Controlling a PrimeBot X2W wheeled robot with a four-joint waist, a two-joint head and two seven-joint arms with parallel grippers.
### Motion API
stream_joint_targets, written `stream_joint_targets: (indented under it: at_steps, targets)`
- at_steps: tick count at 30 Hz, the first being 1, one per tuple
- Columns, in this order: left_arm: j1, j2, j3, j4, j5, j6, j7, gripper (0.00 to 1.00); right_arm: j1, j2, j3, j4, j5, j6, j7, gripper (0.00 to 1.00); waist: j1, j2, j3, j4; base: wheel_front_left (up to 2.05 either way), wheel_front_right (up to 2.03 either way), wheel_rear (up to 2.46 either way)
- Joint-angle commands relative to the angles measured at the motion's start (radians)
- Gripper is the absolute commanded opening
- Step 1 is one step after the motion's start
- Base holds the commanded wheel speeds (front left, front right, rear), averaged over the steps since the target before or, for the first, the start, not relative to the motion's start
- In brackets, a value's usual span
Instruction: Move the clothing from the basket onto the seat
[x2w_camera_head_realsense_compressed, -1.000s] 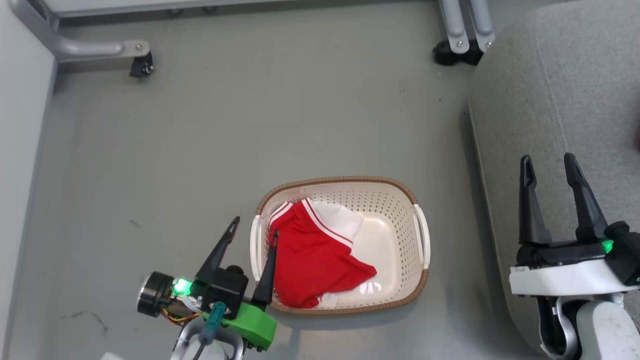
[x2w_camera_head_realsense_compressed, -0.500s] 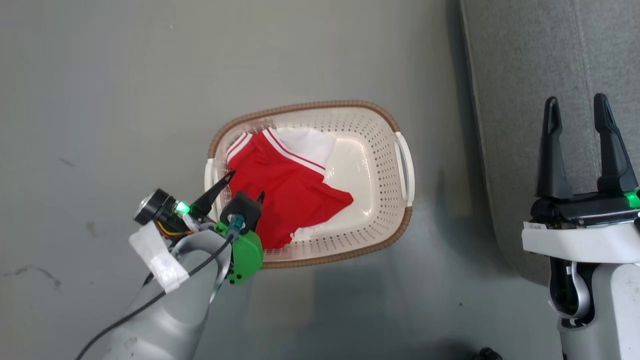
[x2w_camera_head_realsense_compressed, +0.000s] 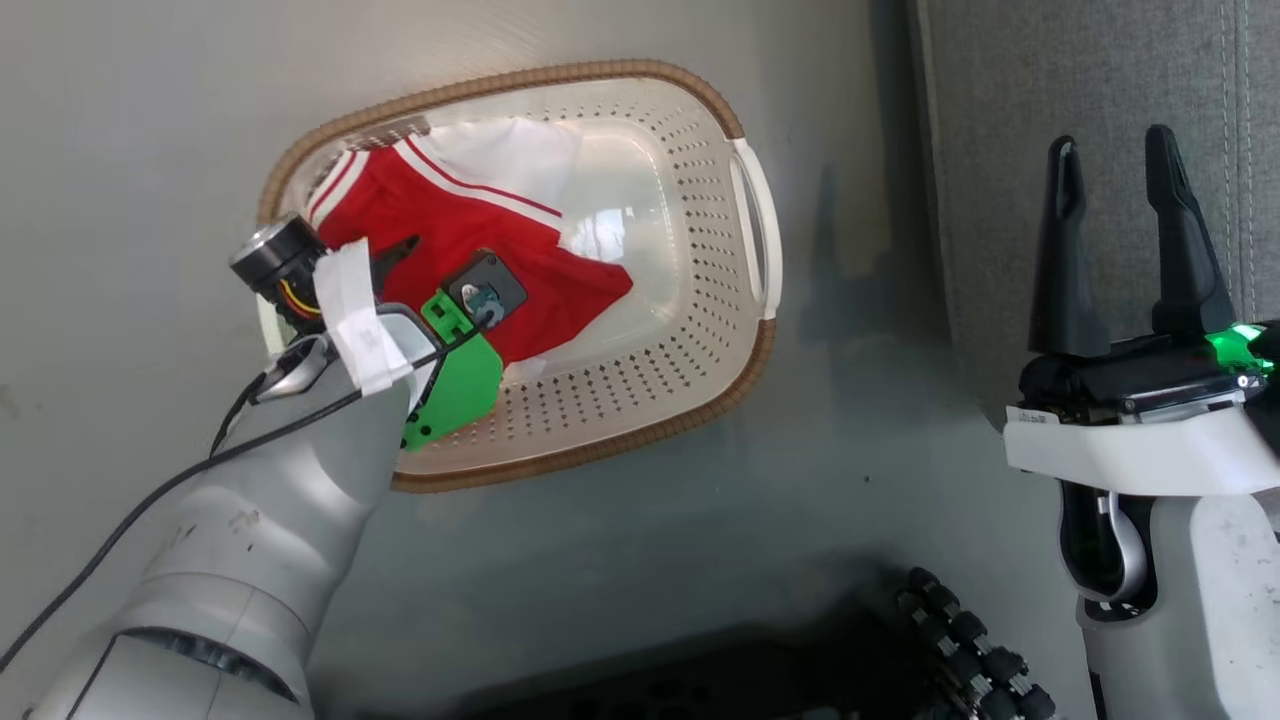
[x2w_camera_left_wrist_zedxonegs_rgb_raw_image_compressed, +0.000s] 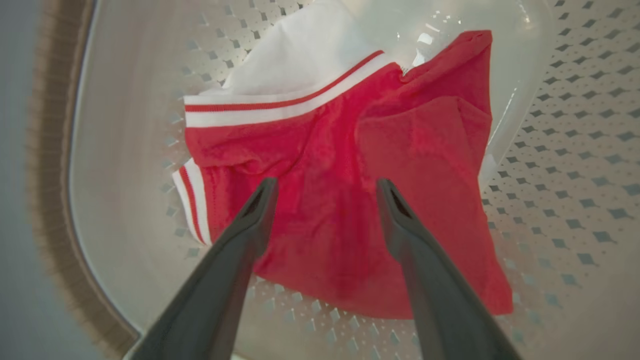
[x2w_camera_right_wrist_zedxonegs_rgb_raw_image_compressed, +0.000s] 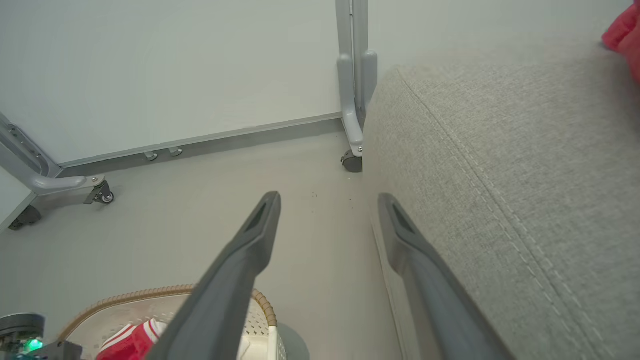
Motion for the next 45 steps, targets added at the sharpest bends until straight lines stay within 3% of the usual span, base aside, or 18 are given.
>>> stream_joint_targets:
  at_steps: [1,8,18,26,37,44,45]
  targets:
    - [-0.024,0.006,-0.012,0.011,0.007,-0.002,0.016,1.00,-0.020,0.003,0.008,0.000,0.009,-0.001,-0.003,1.00,-0.0002,0.0000,0.083,-0.074,0.00,0.00,0.00]
    - [-0.055,0.027,-0.131,0.042,0.033,-0.008,0.109,1.00,-0.041,0.003,0.056,0.011,0.077,-0.001,-0.003,1.00,-0.0002,0.0000,0.135,-0.137,0.00,0.00,0.00]
    - [-0.062,0.094,-0.322,0.046,-0.057,-0.008,0.287,1.00,-0.020,0.003,0.120,0.020,0.131,-0.001,-0.003,1.00,-0.0002,0.0000,0.160,-0.203,0.00,0.00,0.00]
    - [-0.110,0.127,-0.443,0.046,-0.152,-0.008,0.411,1.00,0.008,0.003,0.133,0.013,0.145,-0.001,-0.003,1.00,-0.0002,0.0000,0.166,-0.216,0.00,0.00,0.00]
    - [-0.170,0.111,-0.592,0.046,-0.280,-0.006,0.463,1.00,0.023,0.003,0.127,-0.005,0.144,-0.001,-0.003,1.00,-0.0002,0.0000,0.172,-0.218,0.00,0.00,0.00]
    - [-0.173,0.113,-0.638,0.046,-0.364,-0.006,0.512,1.00,0.023,0.003,0.130,-0.016,0.130,-0.001,-0.003,1.00,-0.0002,0.0000,0.175,-0.214,0.00,0.00,0.00]
    - [-0.171,0.114,-0.642,0.046,-0.381,-0.006,0.520,0.73,0.021,0.003,0.132,-0.018,0.127,-0.001,-0.003,1.00,-0.0002,0.0000,0.175,-0.214,0.00,0.00,0.00]
